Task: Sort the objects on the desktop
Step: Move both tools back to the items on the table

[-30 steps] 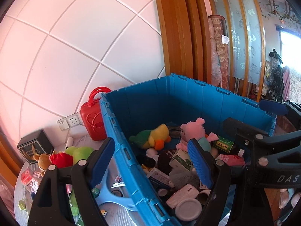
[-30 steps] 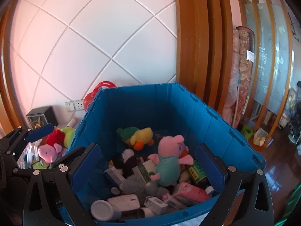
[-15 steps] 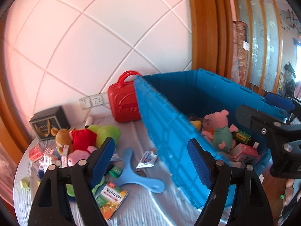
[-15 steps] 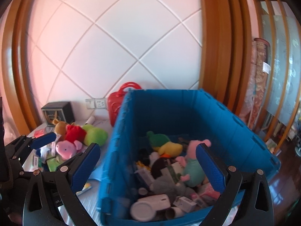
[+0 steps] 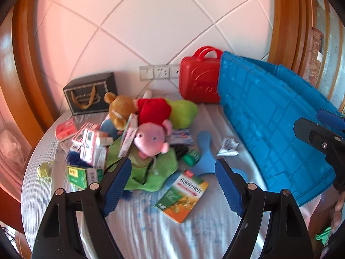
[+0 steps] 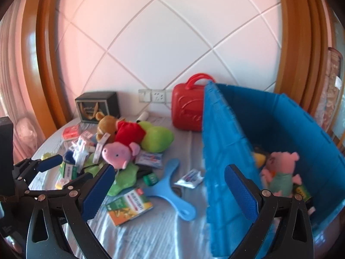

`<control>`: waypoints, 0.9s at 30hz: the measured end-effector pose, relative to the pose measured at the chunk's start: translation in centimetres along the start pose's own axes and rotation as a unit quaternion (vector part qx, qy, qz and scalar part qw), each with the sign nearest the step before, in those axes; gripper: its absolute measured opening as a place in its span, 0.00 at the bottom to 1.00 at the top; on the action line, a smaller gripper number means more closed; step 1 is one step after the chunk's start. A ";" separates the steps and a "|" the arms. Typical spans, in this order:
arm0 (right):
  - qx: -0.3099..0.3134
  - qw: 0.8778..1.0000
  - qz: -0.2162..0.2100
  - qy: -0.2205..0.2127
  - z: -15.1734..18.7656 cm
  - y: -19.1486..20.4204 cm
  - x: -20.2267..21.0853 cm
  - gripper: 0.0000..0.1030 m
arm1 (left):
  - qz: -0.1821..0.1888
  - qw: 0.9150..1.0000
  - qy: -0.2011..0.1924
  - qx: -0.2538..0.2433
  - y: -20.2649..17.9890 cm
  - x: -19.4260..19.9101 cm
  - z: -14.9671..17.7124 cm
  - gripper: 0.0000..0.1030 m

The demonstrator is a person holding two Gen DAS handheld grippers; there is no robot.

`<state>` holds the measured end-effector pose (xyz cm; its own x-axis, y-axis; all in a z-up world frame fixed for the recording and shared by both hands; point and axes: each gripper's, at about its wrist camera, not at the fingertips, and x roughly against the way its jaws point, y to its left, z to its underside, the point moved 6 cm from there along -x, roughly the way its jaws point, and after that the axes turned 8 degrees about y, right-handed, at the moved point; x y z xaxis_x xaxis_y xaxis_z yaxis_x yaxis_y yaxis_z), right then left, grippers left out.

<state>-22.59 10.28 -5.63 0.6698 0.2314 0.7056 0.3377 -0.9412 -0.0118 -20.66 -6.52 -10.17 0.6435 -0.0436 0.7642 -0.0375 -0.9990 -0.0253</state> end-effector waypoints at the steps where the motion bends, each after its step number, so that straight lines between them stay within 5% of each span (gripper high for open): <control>1: -0.001 1.000 0.000 0.007 0.4 0.5 -0.5 1.00 | -0.002 1.000 0.006 0.000 1.1 -0.6 0.5 0.77; 10: -0.034 0.994 0.019 0.098 5.0 3.8 -7.9 1.00 | 0.032 0.995 0.088 -0.028 5.4 -7.9 5.3 0.77; 22: -0.080 0.973 0.035 0.213 13.1 -0.4 -16.6 1.00 | 0.082 0.975 0.184 -0.092 -0.6 -18.5 10.6 0.77; 27: -0.087 0.969 0.022 0.231 14.7 -1.6 -19.0 1.00 | 0.053 0.969 0.207 -0.123 -2.7 -22.3 11.0 0.82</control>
<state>-26.14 11.03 -29.45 0.3002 0.0922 0.9494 0.1714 -0.9843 0.0414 -26.53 -3.01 -34.27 0.2653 -0.0861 0.9603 -0.3007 -0.9537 -0.0024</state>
